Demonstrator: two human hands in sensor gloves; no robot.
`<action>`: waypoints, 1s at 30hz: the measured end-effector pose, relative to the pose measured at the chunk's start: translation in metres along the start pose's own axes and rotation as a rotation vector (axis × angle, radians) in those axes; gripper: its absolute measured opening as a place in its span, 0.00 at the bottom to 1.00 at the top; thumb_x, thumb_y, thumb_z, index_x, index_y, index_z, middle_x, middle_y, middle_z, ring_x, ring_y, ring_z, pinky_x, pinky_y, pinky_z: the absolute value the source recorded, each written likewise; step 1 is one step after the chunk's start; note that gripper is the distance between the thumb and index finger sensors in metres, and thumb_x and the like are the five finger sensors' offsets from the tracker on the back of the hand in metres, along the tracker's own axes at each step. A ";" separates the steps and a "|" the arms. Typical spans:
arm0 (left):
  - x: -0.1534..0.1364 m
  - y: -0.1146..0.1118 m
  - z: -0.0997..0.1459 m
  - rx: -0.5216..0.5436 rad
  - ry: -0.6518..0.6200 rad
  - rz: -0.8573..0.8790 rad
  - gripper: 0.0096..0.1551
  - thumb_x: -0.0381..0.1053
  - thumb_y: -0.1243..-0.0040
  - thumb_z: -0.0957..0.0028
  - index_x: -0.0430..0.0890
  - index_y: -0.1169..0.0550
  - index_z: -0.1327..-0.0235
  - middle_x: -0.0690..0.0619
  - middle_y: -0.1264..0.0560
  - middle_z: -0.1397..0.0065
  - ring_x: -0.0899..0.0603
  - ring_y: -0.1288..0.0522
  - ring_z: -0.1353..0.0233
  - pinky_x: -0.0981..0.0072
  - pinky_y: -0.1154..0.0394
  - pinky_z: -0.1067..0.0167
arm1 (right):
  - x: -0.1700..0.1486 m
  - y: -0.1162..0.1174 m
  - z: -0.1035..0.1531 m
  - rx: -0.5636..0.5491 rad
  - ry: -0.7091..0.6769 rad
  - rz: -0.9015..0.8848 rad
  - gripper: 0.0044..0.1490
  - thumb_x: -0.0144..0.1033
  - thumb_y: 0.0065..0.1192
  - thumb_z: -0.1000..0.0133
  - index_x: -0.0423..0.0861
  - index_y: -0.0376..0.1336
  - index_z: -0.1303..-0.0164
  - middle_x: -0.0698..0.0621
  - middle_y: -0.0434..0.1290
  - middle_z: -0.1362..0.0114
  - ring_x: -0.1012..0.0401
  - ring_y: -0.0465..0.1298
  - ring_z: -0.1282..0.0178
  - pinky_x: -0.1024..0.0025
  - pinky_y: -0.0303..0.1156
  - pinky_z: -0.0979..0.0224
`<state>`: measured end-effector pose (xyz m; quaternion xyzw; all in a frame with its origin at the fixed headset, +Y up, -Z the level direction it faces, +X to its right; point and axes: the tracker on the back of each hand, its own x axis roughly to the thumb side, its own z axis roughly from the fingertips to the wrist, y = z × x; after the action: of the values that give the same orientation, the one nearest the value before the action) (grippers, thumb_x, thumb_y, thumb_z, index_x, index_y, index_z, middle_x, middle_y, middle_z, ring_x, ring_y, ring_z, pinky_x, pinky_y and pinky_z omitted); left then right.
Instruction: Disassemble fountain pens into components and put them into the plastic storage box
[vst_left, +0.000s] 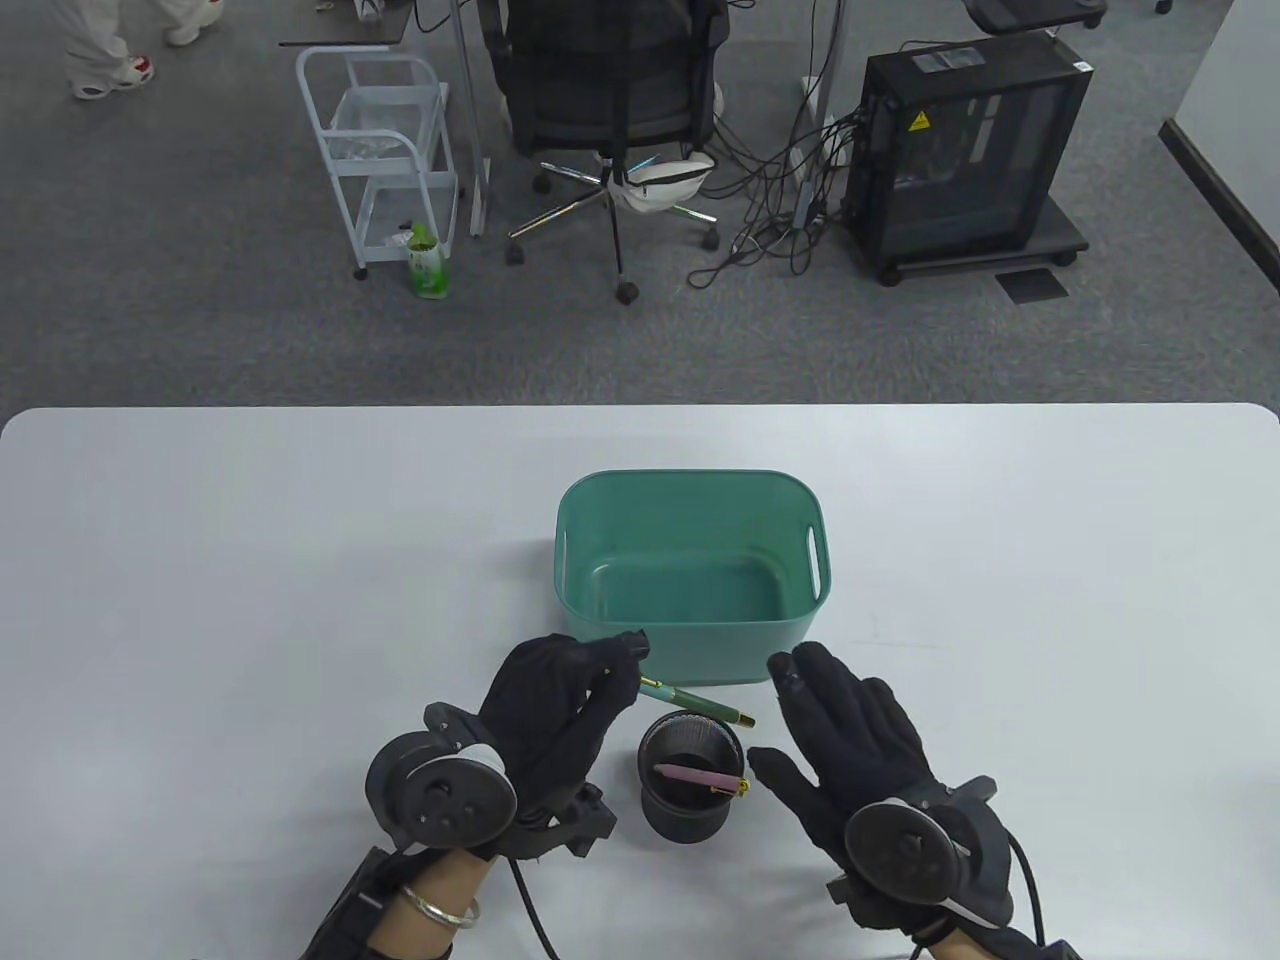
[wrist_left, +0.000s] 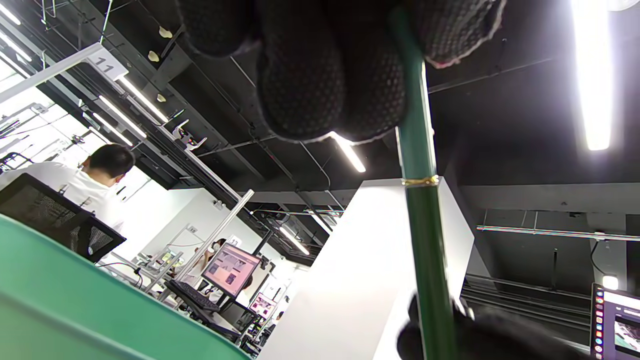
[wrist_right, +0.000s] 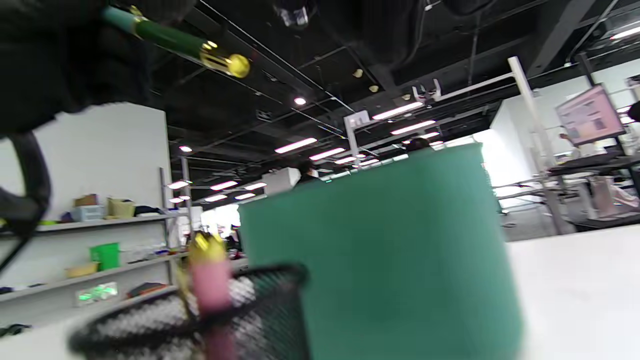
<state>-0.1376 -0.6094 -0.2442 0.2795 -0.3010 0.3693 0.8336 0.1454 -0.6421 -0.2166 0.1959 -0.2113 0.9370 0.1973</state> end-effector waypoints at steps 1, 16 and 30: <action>0.001 0.001 0.000 0.005 -0.002 0.001 0.24 0.55 0.47 0.29 0.41 0.17 0.36 0.50 0.13 0.47 0.47 0.16 0.48 0.49 0.28 0.30 | 0.006 -0.002 -0.007 0.002 -0.018 -0.011 0.46 0.62 0.50 0.38 0.49 0.56 0.13 0.43 0.59 0.13 0.49 0.69 0.19 0.45 0.58 0.17; 0.000 0.007 0.000 0.028 -0.002 0.038 0.24 0.55 0.47 0.29 0.41 0.17 0.36 0.51 0.13 0.46 0.47 0.15 0.47 0.50 0.28 0.29 | 0.028 -0.002 -0.041 0.049 -0.118 -0.066 0.33 0.55 0.61 0.39 0.52 0.69 0.27 0.49 0.77 0.31 0.59 0.80 0.41 0.49 0.65 0.22; 0.000 -0.001 -0.001 -0.089 -0.063 0.025 0.24 0.56 0.47 0.29 0.42 0.17 0.35 0.50 0.13 0.44 0.45 0.16 0.45 0.48 0.30 0.28 | 0.014 -0.016 -0.033 0.005 -0.124 -0.011 0.28 0.52 0.58 0.38 0.53 0.71 0.31 0.51 0.76 0.30 0.58 0.78 0.37 0.47 0.63 0.21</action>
<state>-0.1358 -0.6091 -0.2451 0.2500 -0.3468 0.3567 0.8307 0.1310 -0.6089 -0.2326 0.2552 -0.2196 0.9226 0.1883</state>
